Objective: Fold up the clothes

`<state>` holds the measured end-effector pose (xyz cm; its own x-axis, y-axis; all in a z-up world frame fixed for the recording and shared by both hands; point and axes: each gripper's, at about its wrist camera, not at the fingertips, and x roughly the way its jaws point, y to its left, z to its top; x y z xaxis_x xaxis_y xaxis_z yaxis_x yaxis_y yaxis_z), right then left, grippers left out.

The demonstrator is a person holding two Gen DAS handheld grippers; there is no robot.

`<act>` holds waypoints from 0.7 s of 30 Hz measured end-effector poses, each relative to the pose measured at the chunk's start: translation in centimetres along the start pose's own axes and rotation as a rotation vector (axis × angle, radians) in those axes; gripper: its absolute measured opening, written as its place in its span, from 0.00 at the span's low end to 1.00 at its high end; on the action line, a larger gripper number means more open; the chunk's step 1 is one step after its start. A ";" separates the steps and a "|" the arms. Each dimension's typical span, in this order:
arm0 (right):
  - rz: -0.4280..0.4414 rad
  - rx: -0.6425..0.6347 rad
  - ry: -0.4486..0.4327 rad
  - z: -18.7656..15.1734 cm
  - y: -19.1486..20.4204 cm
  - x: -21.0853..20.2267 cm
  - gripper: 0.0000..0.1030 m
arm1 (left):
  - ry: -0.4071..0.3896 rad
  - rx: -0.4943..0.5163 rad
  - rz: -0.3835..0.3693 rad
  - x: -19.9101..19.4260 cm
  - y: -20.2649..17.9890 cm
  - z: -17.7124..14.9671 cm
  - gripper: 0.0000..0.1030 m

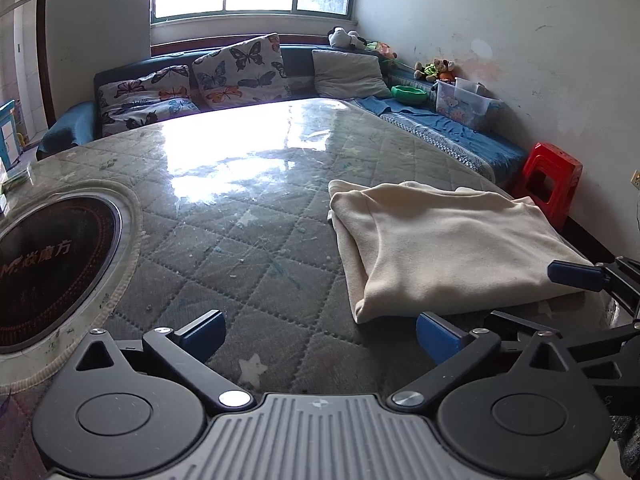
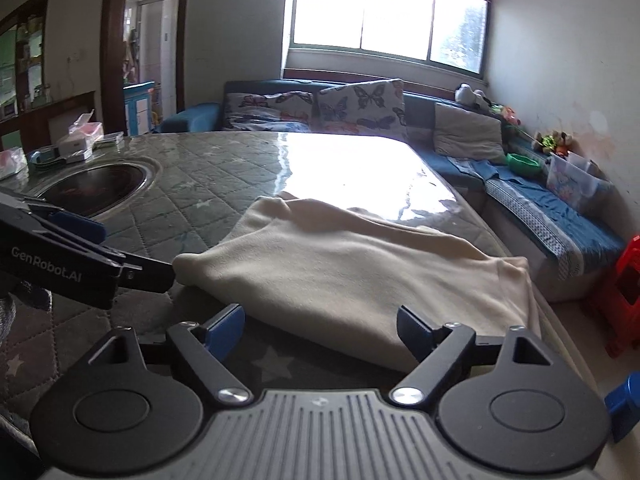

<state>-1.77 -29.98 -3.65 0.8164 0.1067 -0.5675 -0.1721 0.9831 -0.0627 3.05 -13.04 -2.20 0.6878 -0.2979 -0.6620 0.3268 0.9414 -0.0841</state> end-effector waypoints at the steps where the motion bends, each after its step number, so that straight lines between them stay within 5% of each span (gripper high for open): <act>1: -0.008 0.009 0.002 -0.1 -0.1 -0.1 0.89 | 0.003 -0.002 -0.003 0.0 0.0 -0.1 1.00; 7: -0.063 0.043 0.011 -0.7 -0.2 -0.8 1.00 | -0.012 -0.007 0.001 -0.7 -0.2 -0.7 1.00; 21: -0.123 0.059 0.026 -1.8 0.4 -1.4 1.00 | -0.012 0.002 0.012 -1.7 -0.8 -2.0 1.00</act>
